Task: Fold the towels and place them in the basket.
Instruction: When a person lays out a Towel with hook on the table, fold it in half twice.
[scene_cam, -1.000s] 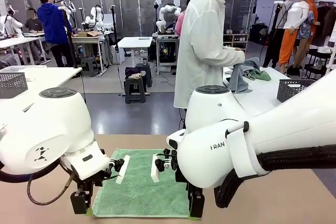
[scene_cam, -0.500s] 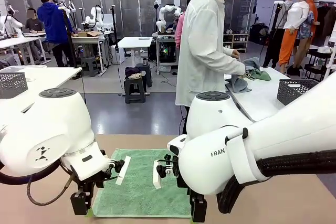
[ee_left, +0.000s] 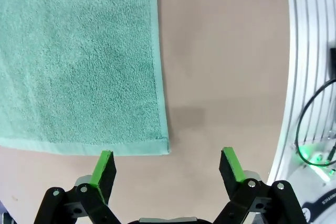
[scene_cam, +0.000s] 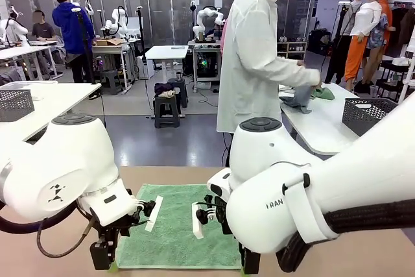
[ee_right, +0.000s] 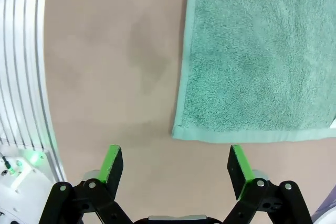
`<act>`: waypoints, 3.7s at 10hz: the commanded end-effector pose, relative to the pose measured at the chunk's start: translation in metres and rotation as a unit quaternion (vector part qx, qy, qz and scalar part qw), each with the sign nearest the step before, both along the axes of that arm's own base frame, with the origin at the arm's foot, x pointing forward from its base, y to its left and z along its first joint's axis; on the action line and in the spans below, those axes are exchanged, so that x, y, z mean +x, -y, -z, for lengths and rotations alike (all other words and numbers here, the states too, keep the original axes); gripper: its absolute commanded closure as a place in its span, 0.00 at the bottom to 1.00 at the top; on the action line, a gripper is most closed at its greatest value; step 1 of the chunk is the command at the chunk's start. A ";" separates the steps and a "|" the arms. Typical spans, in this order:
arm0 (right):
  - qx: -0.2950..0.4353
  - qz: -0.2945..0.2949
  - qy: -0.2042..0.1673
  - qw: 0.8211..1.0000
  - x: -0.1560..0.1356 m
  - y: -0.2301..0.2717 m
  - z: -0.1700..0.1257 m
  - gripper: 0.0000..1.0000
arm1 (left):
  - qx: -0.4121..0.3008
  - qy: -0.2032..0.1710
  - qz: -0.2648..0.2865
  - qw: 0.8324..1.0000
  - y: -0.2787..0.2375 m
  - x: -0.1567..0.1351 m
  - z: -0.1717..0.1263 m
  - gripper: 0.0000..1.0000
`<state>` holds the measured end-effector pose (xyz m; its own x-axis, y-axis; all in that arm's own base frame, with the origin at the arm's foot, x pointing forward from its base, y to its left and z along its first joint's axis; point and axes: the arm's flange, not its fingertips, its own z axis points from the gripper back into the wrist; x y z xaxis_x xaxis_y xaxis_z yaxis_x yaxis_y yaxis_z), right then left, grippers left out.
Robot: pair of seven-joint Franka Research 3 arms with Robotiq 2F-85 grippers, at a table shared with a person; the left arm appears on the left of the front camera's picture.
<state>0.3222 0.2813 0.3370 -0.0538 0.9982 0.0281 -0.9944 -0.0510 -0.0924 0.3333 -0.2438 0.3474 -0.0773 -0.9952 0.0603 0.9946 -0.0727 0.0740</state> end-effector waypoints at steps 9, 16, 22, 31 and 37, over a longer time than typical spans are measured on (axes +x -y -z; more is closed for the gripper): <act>0.001 0.058 0.000 0.998 0.020 -0.008 0.048 0.00 | 0.017 -0.016 -0.017 1.000 -0.014 0.005 0.050 0.00; -0.004 0.069 -0.006 0.998 0.029 -0.001 0.052 0.20 | 0.022 -0.012 -0.023 0.999 -0.018 0.010 0.058 0.20; -0.006 0.072 -0.005 0.997 0.034 0.001 0.048 0.40 | 0.018 -0.003 -0.029 0.999 -0.018 0.013 0.054 0.34; -0.021 0.062 -0.022 0.998 0.030 -0.001 0.040 0.48 | 0.024 -0.004 -0.024 0.999 -0.018 0.013 0.050 0.94; -0.010 0.059 -0.032 0.998 0.032 0.003 0.041 0.87 | 0.027 -0.011 -0.020 0.999 -0.018 0.012 0.050 1.00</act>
<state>0.3539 0.2806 0.2956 0.0685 0.9976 0.0018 -0.9965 0.0685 -0.0484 0.3558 -0.2315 0.3022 -0.0352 -0.9988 0.0328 0.9982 -0.0336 0.0494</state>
